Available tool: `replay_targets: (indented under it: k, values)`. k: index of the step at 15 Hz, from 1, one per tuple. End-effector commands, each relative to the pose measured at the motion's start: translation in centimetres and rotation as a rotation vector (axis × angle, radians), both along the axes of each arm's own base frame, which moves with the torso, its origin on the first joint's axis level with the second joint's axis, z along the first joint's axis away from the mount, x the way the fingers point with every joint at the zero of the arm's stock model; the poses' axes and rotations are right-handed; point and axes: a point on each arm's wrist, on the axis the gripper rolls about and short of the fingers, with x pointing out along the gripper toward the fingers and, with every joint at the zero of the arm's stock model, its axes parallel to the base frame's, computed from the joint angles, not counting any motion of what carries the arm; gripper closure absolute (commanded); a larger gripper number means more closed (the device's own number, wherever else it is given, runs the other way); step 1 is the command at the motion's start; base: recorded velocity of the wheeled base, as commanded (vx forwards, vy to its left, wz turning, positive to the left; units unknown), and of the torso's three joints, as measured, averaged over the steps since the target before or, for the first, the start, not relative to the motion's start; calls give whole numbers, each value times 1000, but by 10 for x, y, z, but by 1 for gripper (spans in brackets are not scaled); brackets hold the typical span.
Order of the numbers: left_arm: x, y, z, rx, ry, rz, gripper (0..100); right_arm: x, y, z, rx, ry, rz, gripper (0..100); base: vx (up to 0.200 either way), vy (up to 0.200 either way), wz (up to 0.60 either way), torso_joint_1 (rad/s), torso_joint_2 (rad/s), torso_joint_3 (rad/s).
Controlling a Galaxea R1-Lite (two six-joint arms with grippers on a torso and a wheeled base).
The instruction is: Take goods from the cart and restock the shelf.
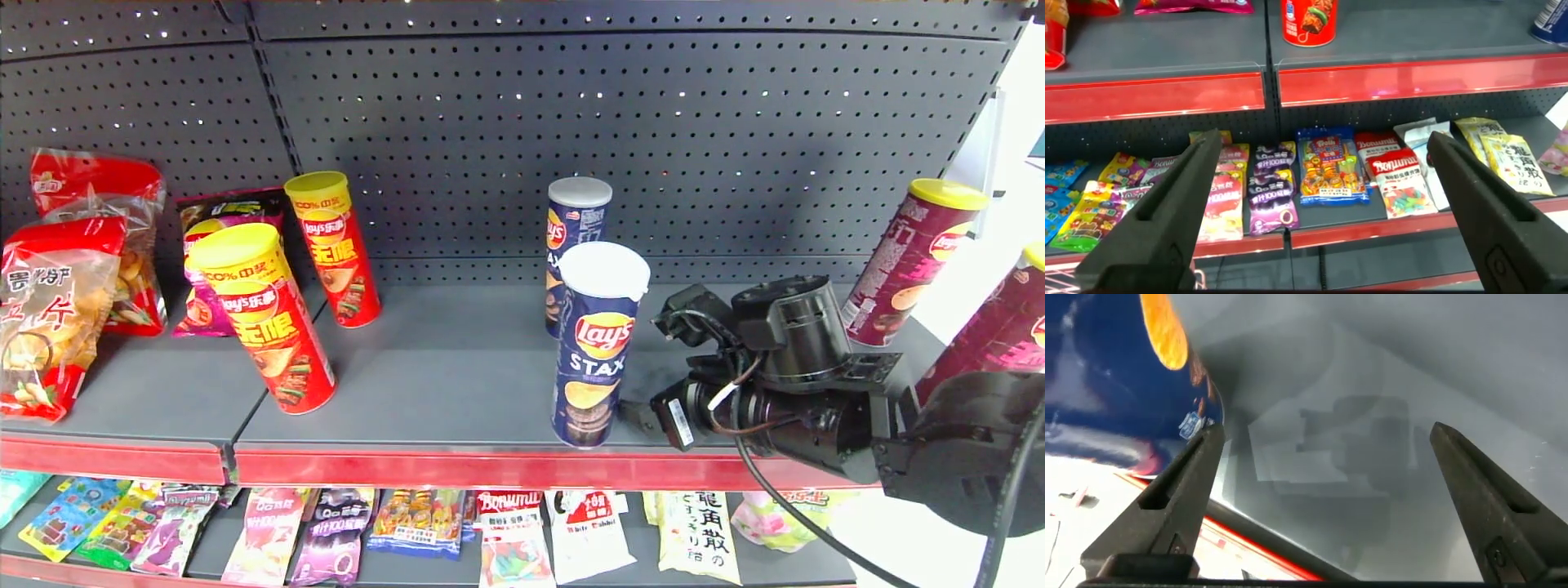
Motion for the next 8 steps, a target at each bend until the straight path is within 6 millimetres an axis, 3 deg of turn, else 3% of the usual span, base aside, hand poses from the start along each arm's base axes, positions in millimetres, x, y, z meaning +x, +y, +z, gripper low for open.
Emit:
replay_targets:
  k: [1, 8]
  values:
    - [0, 0, 0, 1, 2, 1, 0, 1, 2, -2, -3, 4, 3, 0, 0, 0, 0, 0, 0, 0]
    - [0, 0, 0, 1, 2, 0, 0, 2, 6, -3, -6, 5, 15, 0, 0, 0, 0, 0, 0, 0]
